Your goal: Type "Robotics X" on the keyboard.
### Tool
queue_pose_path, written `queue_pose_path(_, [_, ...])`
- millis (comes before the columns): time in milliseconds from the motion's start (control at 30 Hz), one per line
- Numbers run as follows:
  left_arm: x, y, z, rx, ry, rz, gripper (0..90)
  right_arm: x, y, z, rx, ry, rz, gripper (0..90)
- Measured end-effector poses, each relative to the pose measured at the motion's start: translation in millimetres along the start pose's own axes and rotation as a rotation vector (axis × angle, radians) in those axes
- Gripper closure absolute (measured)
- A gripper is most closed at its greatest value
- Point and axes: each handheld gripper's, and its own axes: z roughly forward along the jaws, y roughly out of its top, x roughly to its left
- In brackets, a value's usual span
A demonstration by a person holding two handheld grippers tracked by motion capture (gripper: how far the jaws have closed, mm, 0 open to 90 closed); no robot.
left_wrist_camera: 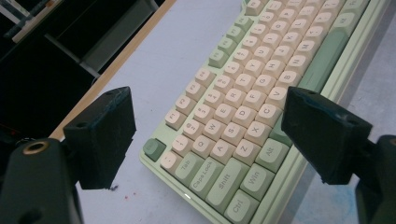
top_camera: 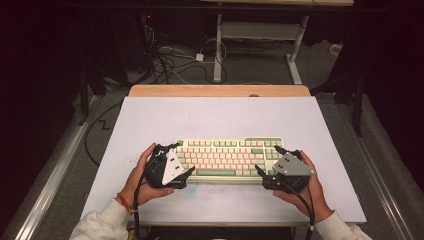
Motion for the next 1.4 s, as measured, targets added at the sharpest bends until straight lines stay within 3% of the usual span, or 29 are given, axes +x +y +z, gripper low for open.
queue_pose_path(1400, [4.9, -46.3, -19.1, 0.051, 0.036, -0.054, 16.5, -15.0, -24.3, -12.5, 0.036, -0.047, 0.044, 19.4])
